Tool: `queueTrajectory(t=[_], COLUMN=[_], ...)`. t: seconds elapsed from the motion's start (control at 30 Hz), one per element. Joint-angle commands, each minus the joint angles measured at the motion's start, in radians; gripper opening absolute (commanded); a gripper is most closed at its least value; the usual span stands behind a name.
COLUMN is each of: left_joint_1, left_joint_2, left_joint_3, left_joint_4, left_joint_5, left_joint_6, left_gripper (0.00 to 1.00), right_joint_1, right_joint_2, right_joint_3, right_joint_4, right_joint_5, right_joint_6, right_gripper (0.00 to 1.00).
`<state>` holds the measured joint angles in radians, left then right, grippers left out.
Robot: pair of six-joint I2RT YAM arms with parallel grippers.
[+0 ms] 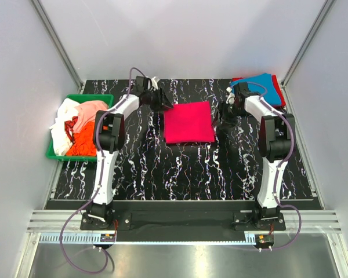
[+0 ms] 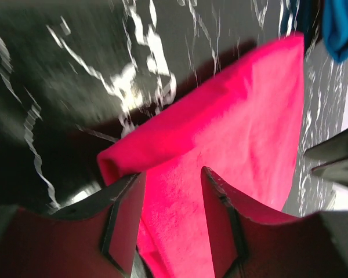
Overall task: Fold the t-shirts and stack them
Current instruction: Fold the tshirt
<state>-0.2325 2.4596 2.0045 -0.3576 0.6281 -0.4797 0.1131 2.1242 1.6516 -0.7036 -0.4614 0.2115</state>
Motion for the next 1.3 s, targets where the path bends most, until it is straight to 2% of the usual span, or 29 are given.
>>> queueTrajectory(t=[0.0, 0.13, 0.4, 0.57, 0.73, 0.83, 1.0, 1.07, 1.23, 1.27], left_joint_1=[0.021, 0.028, 0.045, 0.027, 0.004, 0.005, 0.012, 0.018, 0.053, 0.058], left_joint_2=[0.05, 0.032, -0.215, -0.275, -0.249, -0.188, -0.051, 0.008, 0.096, 0.113], left_joint_3=[0.105, 0.096, -0.093, -0.174, -0.219, -0.17, 0.015, 0.1, 0.18, 0.191], left_joint_4=[0.037, 0.037, 0.039, 0.042, 0.051, 0.051, 0.052, 0.06, 0.117, 0.117], left_joint_5=[-0.004, 0.01, 0.062, 0.079, 0.079, 0.081, 0.09, 0.082, 0.055, 0.045], left_joint_6=[-0.04, -0.033, 0.003, -0.002, 0.004, 0.0, -0.036, -0.059, -0.146, -0.163], left_gripper=[0.47, 0.47, 0.51, 0.51, 0.51, 0.5, 0.5, 0.5, 0.48, 0.48], right_joint_1=[0.005, 0.005, 0.005, 0.007, 0.007, 0.007, 0.007, 0.007, 0.007, 0.005], right_joint_2=[0.031, 0.045, 0.023, 0.019, 0.115, 0.183, 0.267, 0.318, 0.437, 0.447], right_joint_3=[-0.016, -0.027, -0.032, 0.034, 0.161, 0.25, 0.39, 0.459, 0.586, 0.609], right_joint_4=[0.022, 0.035, 0.078, 0.09, 0.093, 0.095, 0.095, 0.095, 0.084, 0.079], right_joint_5=[0.027, 0.017, -0.063, -0.074, -0.065, -0.091, -0.063, -0.045, -0.066, -0.062], right_joint_6=[-0.024, -0.024, 0.002, 0.02, 0.037, 0.034, 0.032, 0.042, 0.06, 0.062], right_gripper=[0.56, 0.55, 0.53, 0.61, 0.68, 0.69, 0.66, 0.61, 0.54, 0.49])
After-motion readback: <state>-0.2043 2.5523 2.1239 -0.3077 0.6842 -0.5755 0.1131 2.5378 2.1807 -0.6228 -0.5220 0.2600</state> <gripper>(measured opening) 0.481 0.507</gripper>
